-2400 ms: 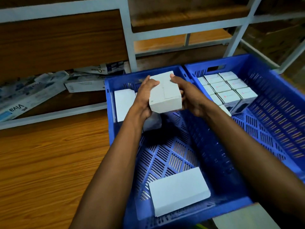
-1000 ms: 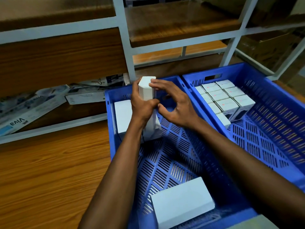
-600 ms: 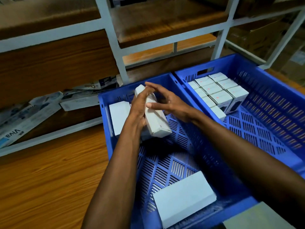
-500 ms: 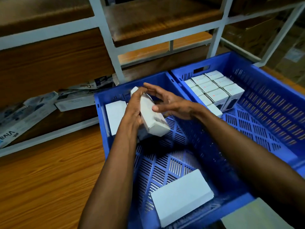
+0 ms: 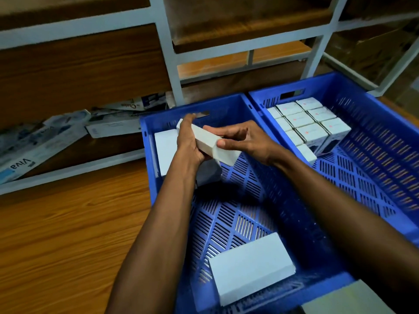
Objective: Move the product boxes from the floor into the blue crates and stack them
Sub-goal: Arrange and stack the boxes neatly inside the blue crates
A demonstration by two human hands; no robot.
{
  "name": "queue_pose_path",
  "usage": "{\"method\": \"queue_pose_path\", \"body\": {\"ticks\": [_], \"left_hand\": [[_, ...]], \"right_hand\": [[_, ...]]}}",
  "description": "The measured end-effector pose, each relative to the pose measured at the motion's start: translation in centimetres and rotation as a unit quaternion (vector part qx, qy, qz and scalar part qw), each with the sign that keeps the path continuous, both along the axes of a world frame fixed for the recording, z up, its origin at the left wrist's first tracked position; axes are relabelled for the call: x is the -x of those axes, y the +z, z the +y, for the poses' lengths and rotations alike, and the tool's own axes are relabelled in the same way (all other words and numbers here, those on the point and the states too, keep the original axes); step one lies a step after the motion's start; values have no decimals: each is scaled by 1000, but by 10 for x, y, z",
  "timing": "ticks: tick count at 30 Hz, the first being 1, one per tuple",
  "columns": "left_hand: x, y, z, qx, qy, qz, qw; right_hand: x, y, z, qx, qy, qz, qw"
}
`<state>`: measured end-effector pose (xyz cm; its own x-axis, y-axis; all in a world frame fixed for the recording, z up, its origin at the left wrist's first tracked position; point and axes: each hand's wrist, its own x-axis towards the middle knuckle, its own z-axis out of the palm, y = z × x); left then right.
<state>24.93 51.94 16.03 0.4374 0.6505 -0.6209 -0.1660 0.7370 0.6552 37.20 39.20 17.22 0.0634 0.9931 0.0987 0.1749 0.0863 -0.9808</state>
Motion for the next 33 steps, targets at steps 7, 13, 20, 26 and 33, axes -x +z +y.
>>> {"method": "queue_pose_path", "body": {"ticks": [7, 13, 20, 26, 33], "left_hand": [[4, 9, -10, -262, 96, 189, 942], [0, 9, -13, -369, 44, 269, 889], [-2, 14, -20, -191, -149, 74, 967], [-1, 18, -33, -166, -217, 66, 960], [6, 10, -27, -273, -180, 223, 918]], "right_hand": [[1, 23, 4, 32, -192, 118, 974], [-5, 36, -14, 167, -108, 92, 976], [5, 29, -9, 181, -277, 182, 926], [8, 25, -15, 247, -268, 40, 930], [11, 5, -8, 223, -304, -128, 918]]}}
